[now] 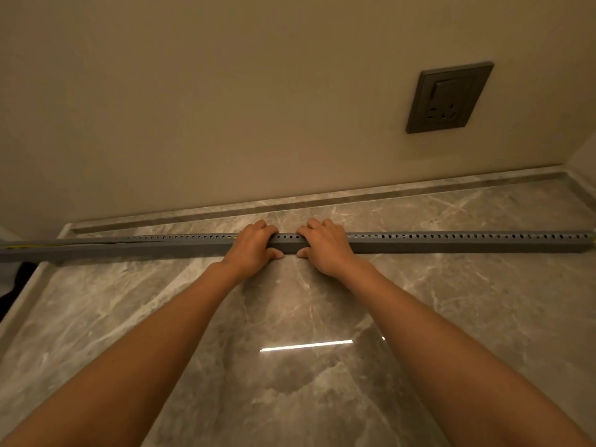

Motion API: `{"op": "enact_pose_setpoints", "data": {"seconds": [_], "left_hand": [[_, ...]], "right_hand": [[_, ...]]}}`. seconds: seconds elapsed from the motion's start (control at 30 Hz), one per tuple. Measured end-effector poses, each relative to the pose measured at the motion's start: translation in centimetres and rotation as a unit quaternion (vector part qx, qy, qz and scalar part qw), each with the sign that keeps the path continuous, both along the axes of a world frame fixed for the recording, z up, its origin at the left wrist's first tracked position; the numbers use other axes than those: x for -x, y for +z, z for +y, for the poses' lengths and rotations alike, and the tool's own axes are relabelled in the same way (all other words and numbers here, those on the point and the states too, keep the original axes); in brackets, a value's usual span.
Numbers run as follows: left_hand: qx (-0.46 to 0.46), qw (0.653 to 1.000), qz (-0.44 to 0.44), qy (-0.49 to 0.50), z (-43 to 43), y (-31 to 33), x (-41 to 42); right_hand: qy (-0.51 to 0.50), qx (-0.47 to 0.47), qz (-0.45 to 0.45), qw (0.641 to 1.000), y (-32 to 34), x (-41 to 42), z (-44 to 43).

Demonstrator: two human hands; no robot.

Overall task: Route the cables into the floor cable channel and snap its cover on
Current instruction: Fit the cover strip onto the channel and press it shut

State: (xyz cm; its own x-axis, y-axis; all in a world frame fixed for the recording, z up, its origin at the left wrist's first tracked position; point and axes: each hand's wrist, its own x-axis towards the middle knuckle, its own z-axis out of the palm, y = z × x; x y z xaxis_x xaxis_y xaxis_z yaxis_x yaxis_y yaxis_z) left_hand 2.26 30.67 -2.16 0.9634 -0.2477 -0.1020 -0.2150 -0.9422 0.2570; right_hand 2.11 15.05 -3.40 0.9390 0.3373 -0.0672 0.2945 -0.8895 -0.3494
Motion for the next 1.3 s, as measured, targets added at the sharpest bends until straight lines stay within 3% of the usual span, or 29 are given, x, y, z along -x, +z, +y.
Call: {"op": "enact_pose_setpoints", "data": {"seconds": [0.3, 0.77, 0.97, 1.3], "left_hand": [[-0.056, 0.998, 0.020, -0.025, 7.0, 0.9, 0.4], [-0.045, 0.986, 0.077, -0.140, 13.7, 1.8, -1.9], [-0.055, 0.991, 0.044, -0.113, 15.5, 1.7, -2.3], [0.024, 0.992, 0.014, -0.127, 13.8, 0.1, -1.4]], "right_hand": [[-0.039, 0.013, 0.010, 0.999, 0.3, 1.0, 2.1], [-0.067, 0.071, 0.032, 0.995, 1.2, 1.5, 11.5], [-0.104, 0.050, 0.047, 0.992, 1.6, 1.6, 12.0], [-0.137, 0.063, 0.028, 0.988, 1.3, 2.4, 9.5]]}}
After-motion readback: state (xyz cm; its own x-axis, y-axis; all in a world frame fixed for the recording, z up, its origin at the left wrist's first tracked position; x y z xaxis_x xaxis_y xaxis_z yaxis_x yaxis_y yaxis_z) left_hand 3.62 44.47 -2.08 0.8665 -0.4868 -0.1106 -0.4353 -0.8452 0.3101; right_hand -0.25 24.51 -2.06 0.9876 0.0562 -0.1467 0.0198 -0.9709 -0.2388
